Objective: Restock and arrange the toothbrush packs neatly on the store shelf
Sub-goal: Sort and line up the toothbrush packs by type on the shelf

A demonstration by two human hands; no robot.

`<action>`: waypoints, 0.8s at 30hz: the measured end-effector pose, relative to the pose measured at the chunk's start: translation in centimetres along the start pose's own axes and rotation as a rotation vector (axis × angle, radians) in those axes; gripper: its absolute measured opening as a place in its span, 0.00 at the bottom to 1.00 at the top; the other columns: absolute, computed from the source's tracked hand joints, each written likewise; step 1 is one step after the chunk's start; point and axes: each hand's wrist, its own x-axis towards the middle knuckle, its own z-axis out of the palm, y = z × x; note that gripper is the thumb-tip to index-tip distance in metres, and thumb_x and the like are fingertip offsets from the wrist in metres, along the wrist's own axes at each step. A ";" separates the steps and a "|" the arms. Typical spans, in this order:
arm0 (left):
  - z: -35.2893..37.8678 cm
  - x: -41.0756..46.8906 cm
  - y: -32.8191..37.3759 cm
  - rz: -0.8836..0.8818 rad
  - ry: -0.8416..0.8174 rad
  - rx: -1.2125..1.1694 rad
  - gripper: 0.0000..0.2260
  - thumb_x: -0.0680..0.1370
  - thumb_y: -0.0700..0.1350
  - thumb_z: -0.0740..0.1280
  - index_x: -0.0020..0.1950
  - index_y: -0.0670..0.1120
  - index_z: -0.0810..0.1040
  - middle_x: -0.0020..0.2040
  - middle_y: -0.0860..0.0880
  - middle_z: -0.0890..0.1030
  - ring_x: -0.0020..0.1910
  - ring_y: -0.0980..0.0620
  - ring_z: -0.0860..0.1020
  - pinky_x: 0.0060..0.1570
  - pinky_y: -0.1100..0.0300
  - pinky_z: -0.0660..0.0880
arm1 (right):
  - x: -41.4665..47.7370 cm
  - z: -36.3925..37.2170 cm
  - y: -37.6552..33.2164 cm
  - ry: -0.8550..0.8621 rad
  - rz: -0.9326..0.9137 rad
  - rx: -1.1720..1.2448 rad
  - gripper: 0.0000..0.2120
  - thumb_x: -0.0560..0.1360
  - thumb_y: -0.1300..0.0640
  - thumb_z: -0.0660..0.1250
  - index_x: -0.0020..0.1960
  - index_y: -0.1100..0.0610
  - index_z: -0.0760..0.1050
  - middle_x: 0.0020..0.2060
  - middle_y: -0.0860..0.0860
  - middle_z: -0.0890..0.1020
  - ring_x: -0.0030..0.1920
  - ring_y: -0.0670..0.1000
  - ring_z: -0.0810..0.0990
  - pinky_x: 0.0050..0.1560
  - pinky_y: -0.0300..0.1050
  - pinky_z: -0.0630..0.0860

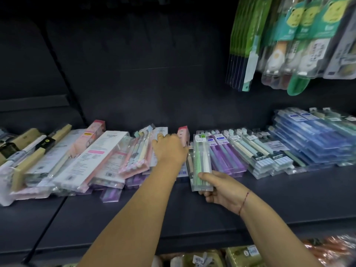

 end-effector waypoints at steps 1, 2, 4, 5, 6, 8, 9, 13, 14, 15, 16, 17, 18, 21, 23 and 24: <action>0.1 0.1 -0.3 -0.022 0.019 -0.099 0.14 0.76 0.55 0.66 0.52 0.46 0.78 0.51 0.47 0.82 0.60 0.44 0.74 0.57 0.52 0.65 | 0.0 -0.1 0.0 -0.011 0.006 0.009 0.11 0.79 0.54 0.66 0.57 0.60 0.76 0.34 0.54 0.79 0.29 0.45 0.74 0.30 0.37 0.74; 0.0 0.0 -0.6 -0.043 0.044 -0.214 0.11 0.76 0.52 0.66 0.50 0.45 0.79 0.48 0.46 0.82 0.56 0.44 0.76 0.54 0.54 0.67 | 0.0 -0.2 -0.1 -0.019 0.015 0.019 0.10 0.79 0.54 0.66 0.56 0.59 0.76 0.35 0.54 0.79 0.30 0.46 0.74 0.30 0.37 0.74; -0.6 -0.7 -1.3 -0.068 0.129 -0.455 0.13 0.76 0.48 0.66 0.55 0.42 0.80 0.50 0.43 0.81 0.53 0.42 0.78 0.50 0.54 0.71 | -0.1 -0.3 -0.3 -0.021 0.038 0.037 0.09 0.78 0.54 0.67 0.55 0.59 0.76 0.35 0.54 0.80 0.29 0.45 0.75 0.30 0.37 0.74; -1.0 -1.3 -1.6 -0.076 0.185 -0.539 0.15 0.77 0.46 0.65 0.60 0.41 0.80 0.55 0.42 0.80 0.55 0.42 0.78 0.50 0.54 0.72 | -0.1 -0.3 -0.3 -0.015 0.046 0.040 0.10 0.78 0.54 0.68 0.55 0.59 0.77 0.35 0.53 0.80 0.29 0.45 0.74 0.29 0.36 0.74; -1.5 -2.2 -2.0 -0.087 0.240 -0.586 0.17 0.78 0.46 0.65 0.64 0.42 0.78 0.59 0.42 0.77 0.56 0.43 0.77 0.51 0.54 0.72 | -0.2 -0.3 -0.4 -0.002 0.048 0.036 0.10 0.77 0.54 0.69 0.55 0.59 0.77 0.36 0.53 0.79 0.28 0.45 0.74 0.29 0.36 0.74; -2.0 -4.2 -2.4 -0.102 0.324 -0.626 0.19 0.79 0.47 0.64 0.69 0.44 0.75 0.63 0.46 0.74 0.58 0.47 0.75 0.52 0.55 0.71 | -0.4 -0.5 -0.3 0.049 0.034 0.003 0.13 0.76 0.53 0.70 0.56 0.60 0.77 0.39 0.52 0.77 0.29 0.45 0.73 0.30 0.36 0.75; -2.0 -5.3 -2.5 -0.101 0.354 -0.640 0.19 0.79 0.48 0.64 0.69 0.45 0.75 0.63 0.47 0.73 0.58 0.48 0.75 0.51 0.57 0.69 | -0.5 -0.7 -0.2 0.076 0.020 -0.019 0.15 0.76 0.54 0.71 0.58 0.61 0.77 0.41 0.53 0.77 0.31 0.45 0.73 0.31 0.36 0.75; -1.6 -9.4 -2.9 -0.121 0.428 -0.722 0.19 0.81 0.50 0.64 0.71 0.46 0.73 0.60 0.51 0.72 0.50 0.55 0.74 0.46 0.61 0.67 | -1.4 -0.8 0.7 0.156 -0.121 0.009 0.27 0.75 0.60 0.72 0.70 0.66 0.67 0.50 0.56 0.78 0.39 0.48 0.79 0.37 0.38 0.80; -1.4 -10.1 -3.0 -0.140 0.441 -0.741 0.19 0.81 0.50 0.63 0.71 0.46 0.73 0.60 0.51 0.72 0.50 0.56 0.74 0.46 0.61 0.68 | -1.6 -0.7 1.0 0.191 -0.171 -0.014 0.29 0.74 0.61 0.72 0.72 0.64 0.65 0.53 0.57 0.77 0.43 0.50 0.80 0.43 0.40 0.82; -1.2 -10.7 -3.2 -0.158 0.453 -0.754 0.19 0.81 0.50 0.63 0.71 0.46 0.74 0.61 0.51 0.72 0.50 0.56 0.73 0.45 0.61 0.68 | -1.7 -0.6 1.3 0.236 -0.218 -0.082 0.30 0.74 0.62 0.72 0.73 0.62 0.65 0.56 0.57 0.76 0.47 0.51 0.81 0.49 0.43 0.82; -1.0 -11.2 -3.4 -0.170 0.461 -0.763 0.19 0.81 0.50 0.63 0.70 0.46 0.74 0.60 0.51 0.72 0.49 0.56 0.74 0.44 0.61 0.68 | -1.7 -0.5 1.5 0.284 -0.261 -0.175 0.29 0.73 0.61 0.73 0.72 0.59 0.67 0.57 0.56 0.76 0.48 0.51 0.81 0.54 0.47 0.81; -0.8 -11.6 -3.6 -0.174 0.463 -0.770 0.19 0.81 0.50 0.63 0.71 0.46 0.73 0.60 0.51 0.72 0.48 0.55 0.75 0.43 0.62 0.69 | -1.6 -0.4 1.8 0.323 -0.292 -0.255 0.27 0.73 0.60 0.74 0.70 0.58 0.70 0.57 0.56 0.76 0.49 0.52 0.81 0.56 0.50 0.80; -0.7 -11.9 -3.7 -0.173 0.460 -0.771 0.19 0.81 0.50 0.63 0.71 0.46 0.73 0.60 0.51 0.72 0.48 0.54 0.77 0.41 0.63 0.69 | -1.5 -0.3 2.0 0.350 -0.311 -0.313 0.25 0.72 0.60 0.74 0.67 0.57 0.72 0.56 0.55 0.77 0.48 0.52 0.81 0.55 0.52 0.80; -0.7 -12.3 -4.3 -0.162 0.450 -0.757 0.20 0.81 0.50 0.62 0.72 0.45 0.72 0.63 0.50 0.72 0.49 0.51 0.78 0.39 0.65 0.68 | -1.3 -0.1 2.5 0.371 -0.332 -0.406 0.23 0.72 0.58 0.75 0.65 0.56 0.74 0.54 0.54 0.77 0.42 0.51 0.81 0.51 0.51 0.81; -0.8 -12.4 -4.7 -0.169 0.461 -0.764 0.20 0.82 0.50 0.62 0.72 0.44 0.71 0.64 0.49 0.72 0.50 0.49 0.79 0.42 0.59 0.71 | -1.2 -0.2 2.8 0.388 -0.353 -0.494 0.27 0.72 0.57 0.75 0.68 0.54 0.71 0.55 0.53 0.77 0.45 0.52 0.80 0.54 0.50 0.80; -0.9 -12.4 -4.8 -0.170 0.470 -0.776 0.20 0.82 0.49 0.62 0.72 0.44 0.71 0.65 0.49 0.71 0.51 0.48 0.79 0.44 0.58 0.73 | -1.2 -0.2 3.0 0.395 -0.368 -0.542 0.30 0.72 0.56 0.75 0.70 0.54 0.70 0.57 0.53 0.76 0.48 0.52 0.79 0.56 0.49 0.79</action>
